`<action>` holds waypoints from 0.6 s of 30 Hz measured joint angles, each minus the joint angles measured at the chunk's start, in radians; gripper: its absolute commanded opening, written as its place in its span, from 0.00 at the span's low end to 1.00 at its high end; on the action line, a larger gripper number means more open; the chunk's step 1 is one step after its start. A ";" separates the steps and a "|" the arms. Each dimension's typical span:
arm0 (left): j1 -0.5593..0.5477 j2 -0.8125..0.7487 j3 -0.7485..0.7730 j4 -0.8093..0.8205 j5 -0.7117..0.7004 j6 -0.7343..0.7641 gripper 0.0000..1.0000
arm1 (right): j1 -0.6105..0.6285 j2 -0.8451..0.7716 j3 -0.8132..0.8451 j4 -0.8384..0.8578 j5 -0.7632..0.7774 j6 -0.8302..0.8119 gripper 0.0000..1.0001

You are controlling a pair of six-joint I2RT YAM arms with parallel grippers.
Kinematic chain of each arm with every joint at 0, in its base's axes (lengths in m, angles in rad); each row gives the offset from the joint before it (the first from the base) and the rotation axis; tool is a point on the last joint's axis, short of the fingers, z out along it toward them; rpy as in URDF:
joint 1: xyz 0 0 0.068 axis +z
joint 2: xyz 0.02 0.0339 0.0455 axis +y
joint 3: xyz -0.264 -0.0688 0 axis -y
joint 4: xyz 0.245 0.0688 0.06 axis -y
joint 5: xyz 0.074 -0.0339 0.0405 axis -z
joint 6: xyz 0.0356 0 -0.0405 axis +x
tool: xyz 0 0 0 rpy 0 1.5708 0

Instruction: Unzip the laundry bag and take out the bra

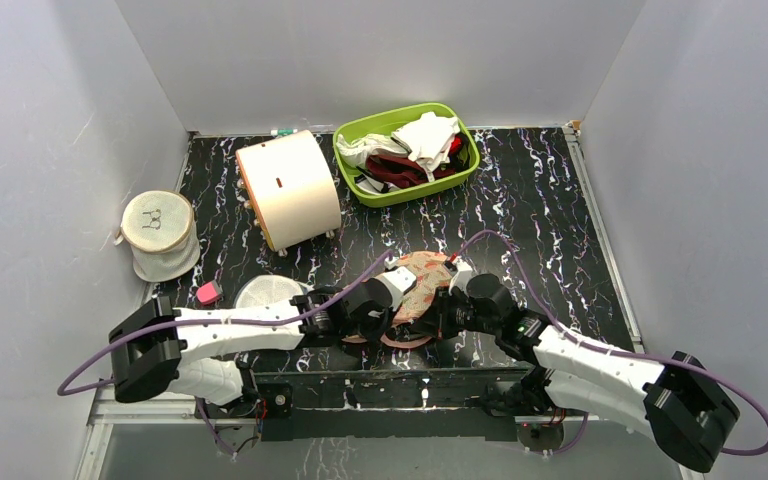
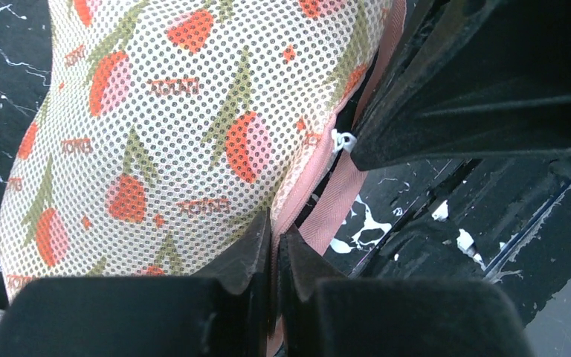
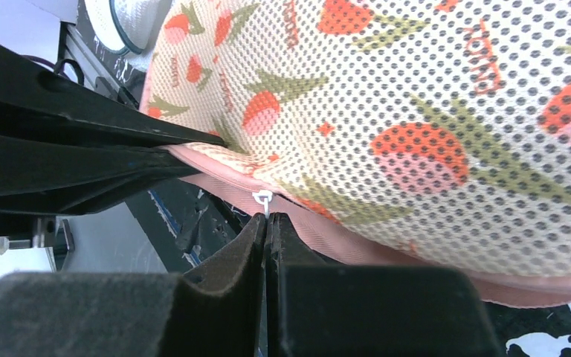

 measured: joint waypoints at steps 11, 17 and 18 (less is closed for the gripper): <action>0.001 -0.066 -0.033 -0.026 -0.029 -0.018 0.00 | 0.001 0.018 0.035 -0.059 0.090 -0.030 0.00; 0.001 -0.093 -0.048 -0.034 -0.054 -0.037 0.00 | 0.000 -0.016 0.071 -0.146 0.193 -0.049 0.00; 0.001 -0.098 -0.051 -0.034 -0.058 -0.040 0.00 | -0.002 -0.029 0.071 -0.158 0.209 -0.048 0.00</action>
